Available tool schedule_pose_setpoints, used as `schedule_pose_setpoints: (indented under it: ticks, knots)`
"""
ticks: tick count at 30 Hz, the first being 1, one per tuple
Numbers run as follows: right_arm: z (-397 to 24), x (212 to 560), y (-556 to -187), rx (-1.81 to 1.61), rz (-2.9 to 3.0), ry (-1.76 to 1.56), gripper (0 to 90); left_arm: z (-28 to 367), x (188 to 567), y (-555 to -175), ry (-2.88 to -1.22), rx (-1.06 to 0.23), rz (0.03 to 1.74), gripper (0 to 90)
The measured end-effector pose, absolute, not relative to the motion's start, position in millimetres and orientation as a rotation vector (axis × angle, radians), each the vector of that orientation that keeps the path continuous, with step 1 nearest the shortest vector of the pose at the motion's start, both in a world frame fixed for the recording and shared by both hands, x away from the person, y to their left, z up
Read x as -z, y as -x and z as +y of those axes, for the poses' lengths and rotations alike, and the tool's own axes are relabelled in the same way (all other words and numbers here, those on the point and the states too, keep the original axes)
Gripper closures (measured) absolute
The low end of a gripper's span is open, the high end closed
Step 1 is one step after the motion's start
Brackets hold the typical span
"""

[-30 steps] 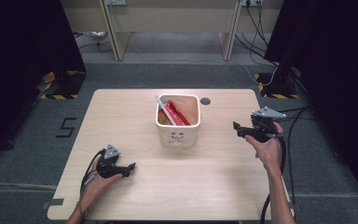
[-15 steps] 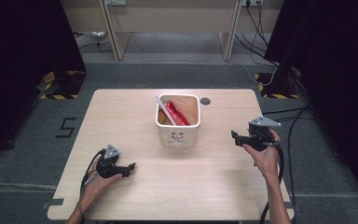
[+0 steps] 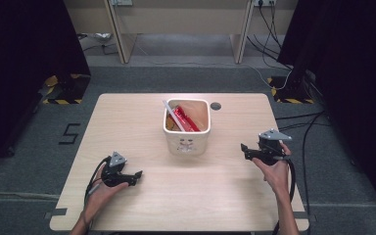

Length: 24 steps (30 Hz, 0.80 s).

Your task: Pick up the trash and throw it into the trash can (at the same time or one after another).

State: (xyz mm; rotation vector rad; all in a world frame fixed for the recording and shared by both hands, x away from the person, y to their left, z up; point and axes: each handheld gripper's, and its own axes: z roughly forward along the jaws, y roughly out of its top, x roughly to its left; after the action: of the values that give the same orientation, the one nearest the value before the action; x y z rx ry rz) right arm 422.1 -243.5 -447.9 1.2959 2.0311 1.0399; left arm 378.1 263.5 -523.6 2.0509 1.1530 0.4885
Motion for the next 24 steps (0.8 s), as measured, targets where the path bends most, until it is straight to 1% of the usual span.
schedule_pose_setpoints:
  ticks: [5, 24]
  knots:
    - [-241.3, 460.8, -419.8, -1.006, 2.061, -1.308, 19.8, 263.5, 523.6, -378.1, -2.052, -0.488, 1.153, 13.6]
    - [-236.2, 491.8, -407.0, -0.932, 2.149, -1.333, 19.2, 263.5, 523.6, -378.1, -2.052, -0.488, 1.152, 13.6]
